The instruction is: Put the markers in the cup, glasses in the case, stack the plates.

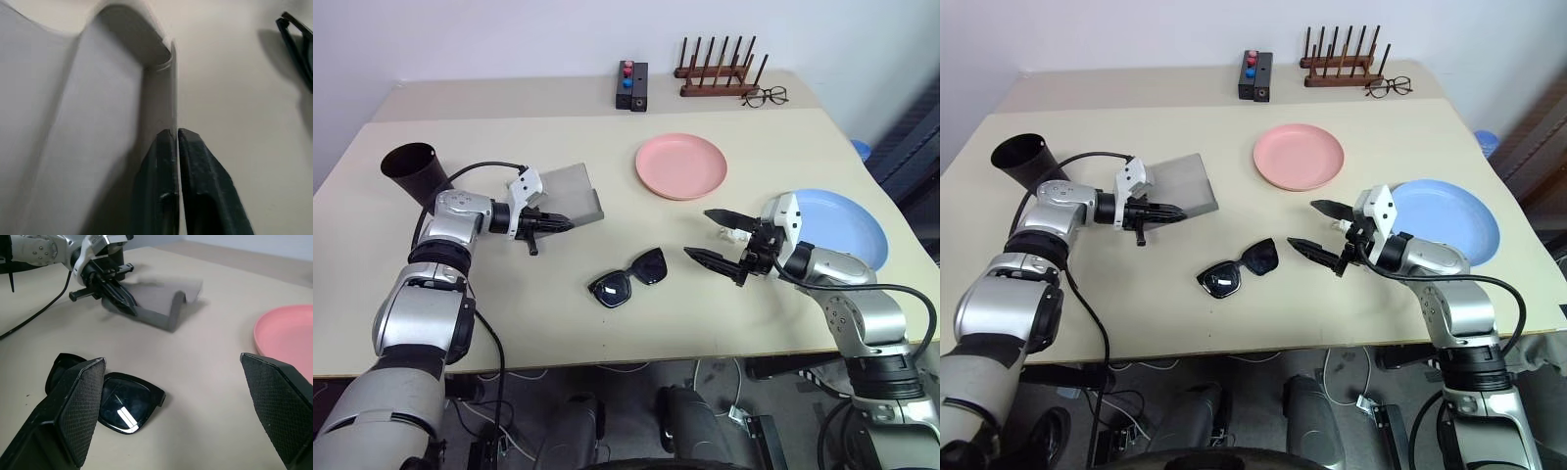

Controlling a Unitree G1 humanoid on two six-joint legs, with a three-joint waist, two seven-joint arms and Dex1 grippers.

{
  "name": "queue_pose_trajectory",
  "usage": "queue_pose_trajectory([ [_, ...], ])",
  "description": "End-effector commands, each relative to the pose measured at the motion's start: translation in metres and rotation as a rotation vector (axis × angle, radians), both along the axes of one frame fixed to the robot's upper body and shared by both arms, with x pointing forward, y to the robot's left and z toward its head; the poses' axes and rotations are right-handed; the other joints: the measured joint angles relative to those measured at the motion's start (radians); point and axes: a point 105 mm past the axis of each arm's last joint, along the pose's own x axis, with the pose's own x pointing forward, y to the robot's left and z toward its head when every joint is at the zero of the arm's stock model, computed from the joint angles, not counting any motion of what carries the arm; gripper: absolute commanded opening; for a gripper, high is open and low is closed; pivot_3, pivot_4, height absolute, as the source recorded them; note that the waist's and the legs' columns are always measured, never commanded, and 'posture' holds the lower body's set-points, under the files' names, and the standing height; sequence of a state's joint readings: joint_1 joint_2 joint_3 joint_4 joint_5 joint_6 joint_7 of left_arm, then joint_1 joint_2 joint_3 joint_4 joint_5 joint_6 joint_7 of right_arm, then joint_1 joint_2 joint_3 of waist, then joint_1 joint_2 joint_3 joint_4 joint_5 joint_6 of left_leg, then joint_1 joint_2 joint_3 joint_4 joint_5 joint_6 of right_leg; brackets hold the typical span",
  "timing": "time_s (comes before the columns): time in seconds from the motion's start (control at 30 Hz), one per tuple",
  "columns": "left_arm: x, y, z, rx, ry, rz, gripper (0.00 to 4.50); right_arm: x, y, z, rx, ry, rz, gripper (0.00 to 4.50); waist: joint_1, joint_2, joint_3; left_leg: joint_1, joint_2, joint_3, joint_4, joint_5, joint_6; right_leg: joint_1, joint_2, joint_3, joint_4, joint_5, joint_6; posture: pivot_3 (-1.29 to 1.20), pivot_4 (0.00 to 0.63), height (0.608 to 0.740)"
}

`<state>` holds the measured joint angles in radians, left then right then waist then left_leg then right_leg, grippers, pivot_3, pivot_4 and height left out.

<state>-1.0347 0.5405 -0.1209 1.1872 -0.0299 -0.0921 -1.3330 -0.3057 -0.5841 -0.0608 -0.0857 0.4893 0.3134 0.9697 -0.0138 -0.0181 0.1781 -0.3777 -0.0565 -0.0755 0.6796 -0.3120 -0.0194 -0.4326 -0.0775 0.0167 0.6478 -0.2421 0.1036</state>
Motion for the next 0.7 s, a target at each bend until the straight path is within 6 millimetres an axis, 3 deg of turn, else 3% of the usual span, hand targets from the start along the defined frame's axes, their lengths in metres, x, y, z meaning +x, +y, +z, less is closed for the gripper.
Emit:
queue_pose_trajectory([
  [0.03,0.003,0.001,0.018,-0.047,-0.028,-0.002,0.02,0.000,0.007,0.016,0.010,-0.079,0.019,4.50,0.000,0.000,0.000,0.000,0.000,0.000,0.000,0.000,0.000,0.000,0.000,0.000,0.000,0.000,0.000,0.00,0.150,0.740],
  [0.23,-0.011,-0.003,0.061,-0.194,0.040,-0.142,0.02,0.001,0.011,0.014,0.018,-0.079,0.027,4.50,-0.001,0.000,0.000,-0.002,0.000,-0.001,0.003,0.000,0.000,0.000,0.000,-0.002,0.000,0.000,0.000,0.00,0.150,0.740],
  [0.33,-0.025,0.002,0.072,-0.185,0.093,-0.190,0.02,0.001,0.011,0.013,0.014,-0.079,0.026,4.50,-0.005,0.000,0.000,-0.003,0.000,-0.002,0.003,0.000,0.001,-0.001,0.000,-0.002,0.000,0.000,0.000,0.00,0.150,0.740],
  [0.57,-0.072,0.023,0.042,0.063,0.219,-0.320,0.02,0.003,0.011,0.014,0.014,-0.079,0.034,4.50,-0.016,0.002,0.001,-0.002,0.001,-0.002,0.001,0.000,0.000,-0.001,0.000,0.001,0.001,0.000,0.000,0.00,0.150,0.740],
  [0.7,-0.081,0.031,0.030,0.144,0.256,-0.359,0.02,0.003,0.013,0.014,0.013,-0.078,0.042,4.50,0.000,0.002,0.001,-0.002,0.001,-0.002,0.002,0.000,0.000,-0.001,0.000,0.001,0.001,0.000,0.000,0.00,0.150,0.740],
])
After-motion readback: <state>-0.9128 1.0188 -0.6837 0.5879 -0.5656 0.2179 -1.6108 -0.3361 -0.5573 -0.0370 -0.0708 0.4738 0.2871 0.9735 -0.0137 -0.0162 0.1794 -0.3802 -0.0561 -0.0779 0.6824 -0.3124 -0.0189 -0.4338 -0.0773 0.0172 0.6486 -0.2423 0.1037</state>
